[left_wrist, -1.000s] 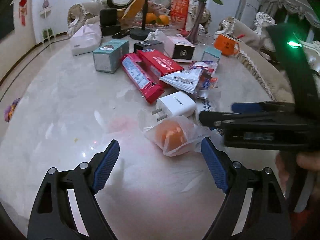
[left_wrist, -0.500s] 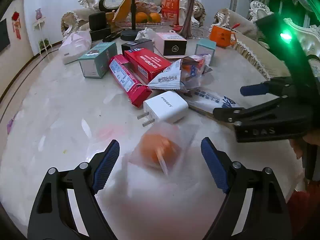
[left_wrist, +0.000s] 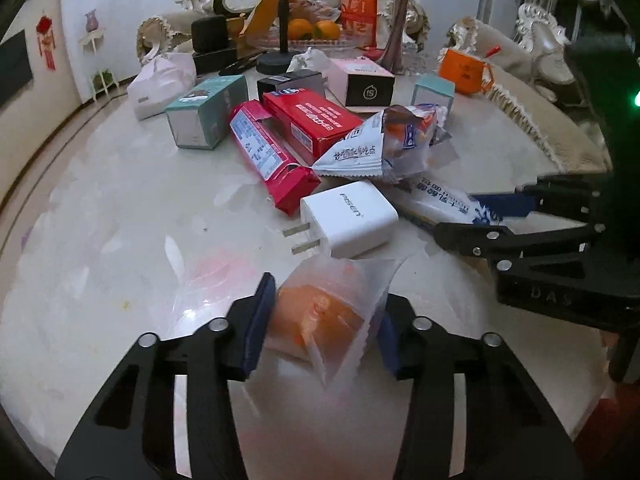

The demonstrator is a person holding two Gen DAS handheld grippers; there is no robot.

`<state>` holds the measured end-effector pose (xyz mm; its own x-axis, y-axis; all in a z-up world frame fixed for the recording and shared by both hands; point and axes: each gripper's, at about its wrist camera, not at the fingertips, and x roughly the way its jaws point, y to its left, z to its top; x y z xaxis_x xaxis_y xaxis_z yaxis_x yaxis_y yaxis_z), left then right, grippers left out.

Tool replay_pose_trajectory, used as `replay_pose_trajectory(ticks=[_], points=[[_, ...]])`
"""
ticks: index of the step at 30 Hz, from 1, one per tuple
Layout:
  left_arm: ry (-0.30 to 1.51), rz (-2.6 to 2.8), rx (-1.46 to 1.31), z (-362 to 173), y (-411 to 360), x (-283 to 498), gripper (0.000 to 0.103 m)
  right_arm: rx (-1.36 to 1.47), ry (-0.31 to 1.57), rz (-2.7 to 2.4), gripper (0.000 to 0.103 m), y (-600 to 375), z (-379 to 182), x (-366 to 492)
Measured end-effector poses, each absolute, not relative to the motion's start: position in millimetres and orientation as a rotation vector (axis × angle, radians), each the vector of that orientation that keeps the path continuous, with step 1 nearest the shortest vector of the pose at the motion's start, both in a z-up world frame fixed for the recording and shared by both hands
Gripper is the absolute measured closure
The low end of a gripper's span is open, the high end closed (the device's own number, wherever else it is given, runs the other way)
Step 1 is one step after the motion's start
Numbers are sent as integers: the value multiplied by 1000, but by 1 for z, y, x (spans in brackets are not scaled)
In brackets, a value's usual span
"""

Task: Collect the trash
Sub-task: 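Grasp the orange-filled plastic bag with the left gripper while the right grasps the bread packet, then carry both items over the wastebasket and open both grippers to drop them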

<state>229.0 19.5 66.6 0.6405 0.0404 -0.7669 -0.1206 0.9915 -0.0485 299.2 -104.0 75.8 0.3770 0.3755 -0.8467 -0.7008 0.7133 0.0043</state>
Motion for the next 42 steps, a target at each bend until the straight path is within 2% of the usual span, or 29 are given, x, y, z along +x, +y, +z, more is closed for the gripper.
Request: replay_pose_trajectory(ticks=[15, 20, 25, 29, 33, 39, 42], points=[[814, -17, -252, 81, 53, 173, 61, 70, 916, 697, 73, -170, 90, 252], [783, -130, -244, 99, 48, 110, 61, 198, 851, 757, 73, -210, 108, 191], [815, -224, -224, 98, 34, 35, 61, 279, 873, 820, 72, -237, 105, 115], [900, -249, -226, 74, 19, -7, 61, 311, 978, 871, 73, -238, 88, 62], [1025, -230, -230, 24, 5, -22, 61, 278, 1124, 871, 73, -221, 49, 37], [1156, -213, -208, -37, -5, -14, 61, 162, 1288, 747, 73, -200, -23, 47], [1214, -203, -214, -62, -6, -8, 61, 140, 1338, 728, 73, -192, -42, 57]])
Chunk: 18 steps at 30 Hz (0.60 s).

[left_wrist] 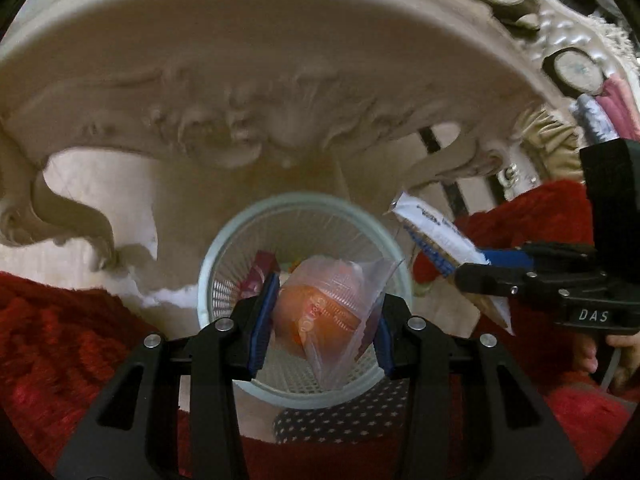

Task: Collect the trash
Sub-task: 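Carry both items over the wastebasket and open both grippers to drop them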

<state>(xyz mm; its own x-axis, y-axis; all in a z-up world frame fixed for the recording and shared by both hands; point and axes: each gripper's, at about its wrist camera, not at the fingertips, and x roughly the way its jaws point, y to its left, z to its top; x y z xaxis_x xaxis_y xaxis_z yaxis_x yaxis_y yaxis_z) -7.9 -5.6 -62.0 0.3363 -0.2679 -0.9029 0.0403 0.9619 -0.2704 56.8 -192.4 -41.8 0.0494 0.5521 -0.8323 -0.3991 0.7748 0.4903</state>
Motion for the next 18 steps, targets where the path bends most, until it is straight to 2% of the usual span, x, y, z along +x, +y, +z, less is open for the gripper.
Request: replay_pose_trajectory(ticks=[3, 6, 8, 9, 10, 12, 18], points=[[1273, -169, -202, -83, -2, -2, 61, 80, 1360, 697, 73, -185, -55, 67], [1312, -156, -209, -93, -1, -1, 55, 43, 1366, 684, 72, -181, -62, 70], [1317, -153, -213, -94, 1, -2, 36, 16, 1382, 672, 70, -177, -65, 72], [1312, -148, -207, -93, 4, -4, 31, 6, 1383, 664, 66, -178, -65, 64], [1307, -148, -203, -92, 5, -5, 27, -1, 1381, 660, 47, -178, -65, 63], [1302, -143, -200, -89, 4, -4, 25, 3, 1363, 652, 33, -184, -66, 52], [1281, -138, -210, -85, 6, -4, 24, 13, 1343, 621, 33, -195, -70, 45]])
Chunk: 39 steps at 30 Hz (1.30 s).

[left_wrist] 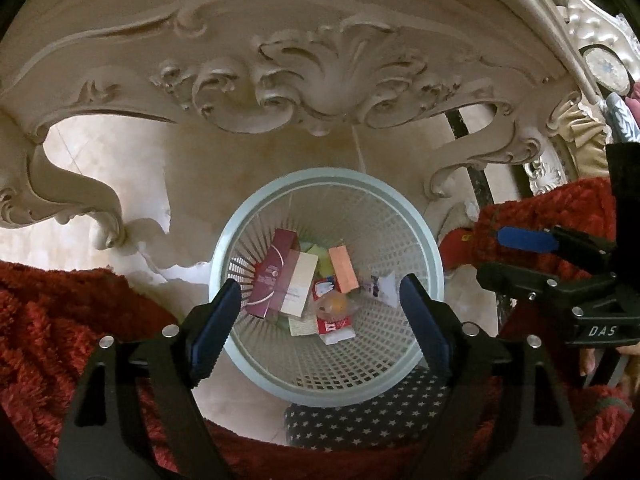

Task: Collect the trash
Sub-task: 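Carry both items over the wastebasket and open both grippers to drop them, then grasp the teal mosquito-liquid box with the left gripper while the right grasps another teal box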

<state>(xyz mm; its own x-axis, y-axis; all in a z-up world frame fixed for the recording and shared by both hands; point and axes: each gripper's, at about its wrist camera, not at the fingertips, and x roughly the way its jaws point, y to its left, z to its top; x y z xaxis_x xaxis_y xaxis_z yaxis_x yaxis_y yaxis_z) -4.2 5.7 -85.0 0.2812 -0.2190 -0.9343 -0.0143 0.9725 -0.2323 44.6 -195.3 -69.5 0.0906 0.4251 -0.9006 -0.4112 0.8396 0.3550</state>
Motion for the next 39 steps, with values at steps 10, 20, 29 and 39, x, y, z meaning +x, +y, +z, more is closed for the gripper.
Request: replay_pose_trajectory(ticks=[10, 20, 29, 39], points=[[1128, -186, -150, -27, 9, -20, 24, -3, 1255, 749, 33, -193, -22, 27], [862, -88, -100, 84, 54, 19, 24, 27, 921, 651, 33, -224, 78, 68], [746, 87, -158, 114, 122, 171, 24, 58, 649, 340, 23, -218, 133, 196], [777, 128, -180, 114, 160, 318, 24, 43, 716, 207, 23, -160, 128, 361]])
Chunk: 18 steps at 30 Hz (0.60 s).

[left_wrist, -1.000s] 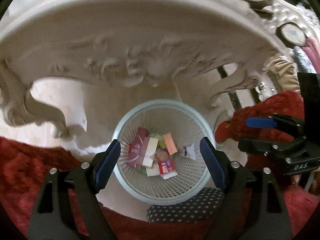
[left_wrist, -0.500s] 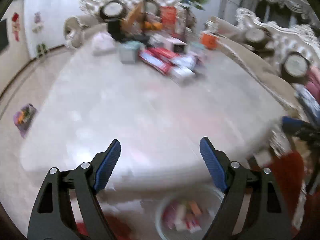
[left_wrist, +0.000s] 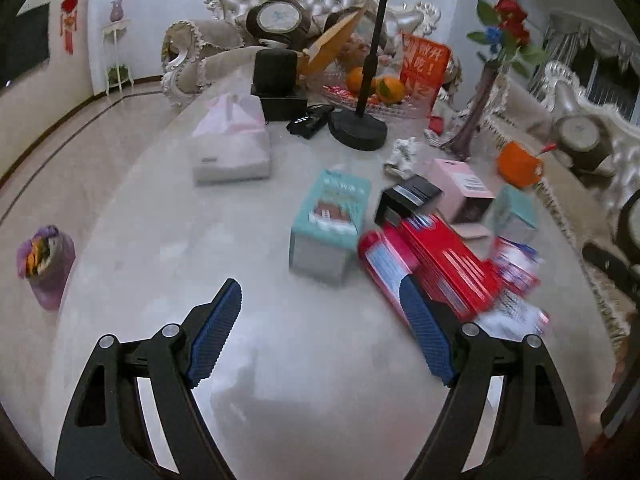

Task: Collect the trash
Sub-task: 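Grasp the teal mosquito-liquid box with the left gripper while the right grasps another teal box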

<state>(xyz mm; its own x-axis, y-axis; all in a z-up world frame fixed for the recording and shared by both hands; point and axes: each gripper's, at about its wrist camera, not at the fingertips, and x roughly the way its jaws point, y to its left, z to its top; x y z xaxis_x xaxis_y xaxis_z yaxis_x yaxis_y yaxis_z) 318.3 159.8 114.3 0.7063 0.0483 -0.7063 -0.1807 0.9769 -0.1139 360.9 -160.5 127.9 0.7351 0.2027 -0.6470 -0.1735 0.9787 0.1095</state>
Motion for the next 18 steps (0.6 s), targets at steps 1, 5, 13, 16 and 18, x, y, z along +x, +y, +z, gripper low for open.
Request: replay_pose_trajectory(ticks=[1, 5, 13, 16, 18], points=[[793, 127, -168, 111, 161, 333, 24, 50, 742, 199, 23, -153, 126, 376], [832, 96, -193, 100, 166, 367, 24, 73, 813, 178, 23, -140, 115, 411], [901, 100, -146, 84, 170, 407, 24, 41, 912, 137, 23, -121, 97, 463], [917, 104, -138, 80, 174, 415, 24, 5, 934, 85, 23, -112, 89, 479], [922, 114, -131, 80, 176, 419, 24, -13, 952, 60, 23, -111, 83, 488]])
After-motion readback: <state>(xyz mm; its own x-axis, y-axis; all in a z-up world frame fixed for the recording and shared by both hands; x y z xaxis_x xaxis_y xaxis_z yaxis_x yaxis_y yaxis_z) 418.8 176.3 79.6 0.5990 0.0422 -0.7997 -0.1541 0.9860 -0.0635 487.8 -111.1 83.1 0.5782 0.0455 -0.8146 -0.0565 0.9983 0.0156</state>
